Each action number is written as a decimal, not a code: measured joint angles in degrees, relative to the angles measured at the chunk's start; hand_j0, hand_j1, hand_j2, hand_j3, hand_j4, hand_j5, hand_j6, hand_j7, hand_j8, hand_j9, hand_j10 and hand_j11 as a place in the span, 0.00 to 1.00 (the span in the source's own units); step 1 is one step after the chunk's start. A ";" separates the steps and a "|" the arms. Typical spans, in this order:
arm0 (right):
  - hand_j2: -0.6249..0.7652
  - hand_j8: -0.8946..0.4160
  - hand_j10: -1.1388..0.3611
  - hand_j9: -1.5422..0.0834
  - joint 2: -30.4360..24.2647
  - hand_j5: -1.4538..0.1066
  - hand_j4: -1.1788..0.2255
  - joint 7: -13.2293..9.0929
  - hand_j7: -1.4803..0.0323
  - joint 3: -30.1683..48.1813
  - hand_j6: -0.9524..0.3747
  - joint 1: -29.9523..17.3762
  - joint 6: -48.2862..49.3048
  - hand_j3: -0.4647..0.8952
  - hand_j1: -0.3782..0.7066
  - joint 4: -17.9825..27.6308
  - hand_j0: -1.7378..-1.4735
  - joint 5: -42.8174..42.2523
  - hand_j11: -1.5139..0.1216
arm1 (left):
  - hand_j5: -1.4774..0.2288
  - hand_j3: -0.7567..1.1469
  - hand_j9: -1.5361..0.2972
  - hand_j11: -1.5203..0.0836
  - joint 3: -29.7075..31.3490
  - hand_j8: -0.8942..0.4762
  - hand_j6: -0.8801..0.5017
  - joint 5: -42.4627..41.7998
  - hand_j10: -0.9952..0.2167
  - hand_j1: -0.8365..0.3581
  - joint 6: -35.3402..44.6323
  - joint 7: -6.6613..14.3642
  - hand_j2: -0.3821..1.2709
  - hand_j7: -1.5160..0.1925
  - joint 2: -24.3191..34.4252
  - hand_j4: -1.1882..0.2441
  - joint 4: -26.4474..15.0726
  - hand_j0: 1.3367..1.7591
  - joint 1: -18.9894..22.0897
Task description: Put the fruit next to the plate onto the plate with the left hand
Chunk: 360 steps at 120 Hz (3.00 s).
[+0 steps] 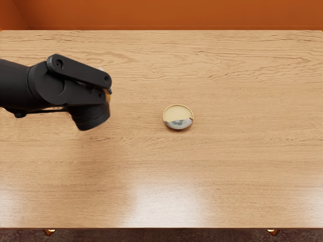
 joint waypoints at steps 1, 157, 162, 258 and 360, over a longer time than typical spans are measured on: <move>0.44 0.66 0.74 0.92 0.00 0.90 0.81 0.00 0.95 0.00 0.69 0.00 0.00 0.34 0.07 0.00 0.30 0.00 0.90 | 0.17 0.40 0.21 0.22 -0.37 0.43 0.45 0.00 0.12 0.35 0.00 -0.01 0.52 0.20 0.00 0.41 0.00 0.74 -0.02; 0.44 0.66 0.74 0.92 0.00 0.90 0.81 0.00 0.95 0.00 0.69 0.00 0.00 0.34 0.07 0.00 0.30 -0.02 0.90 | 0.15 0.40 0.21 0.22 -21.22 0.36 0.37 0.56 0.11 0.30 -3.31 -0.11 0.74 0.19 -6.86 0.25 4.69 0.75 1.99; 0.44 0.66 0.74 0.92 0.00 0.90 0.81 0.00 0.95 0.00 0.69 0.00 0.00 0.34 0.07 0.00 0.30 -0.02 0.90 | 0.15 0.40 0.21 0.22 -21.41 0.34 0.38 0.60 0.11 0.30 -3.74 -0.10 0.73 0.19 -6.86 0.25 4.92 0.75 2.05; 0.44 0.66 0.74 0.92 0.00 0.90 0.81 0.00 0.95 0.00 0.69 0.00 0.00 0.34 0.07 0.00 0.30 -0.01 0.90 | 0.62 0.40 0.61 0.68 -27.40 0.43 0.42 0.98 0.55 0.68 -5.46 0.02 0.30 0.64 -6.86 0.60 7.00 0.76 6.54; 0.44 0.66 0.74 0.92 0.00 0.90 0.81 0.00 0.95 0.00 0.69 0.00 0.00 0.34 0.07 0.00 0.30 0.00 0.90 | 0.67 0.40 0.66 0.74 -79.04 0.47 0.45 2.37 0.61 0.74 -67.68 0.02 0.26 0.69 43.90 0.65 1.46 0.76 53.72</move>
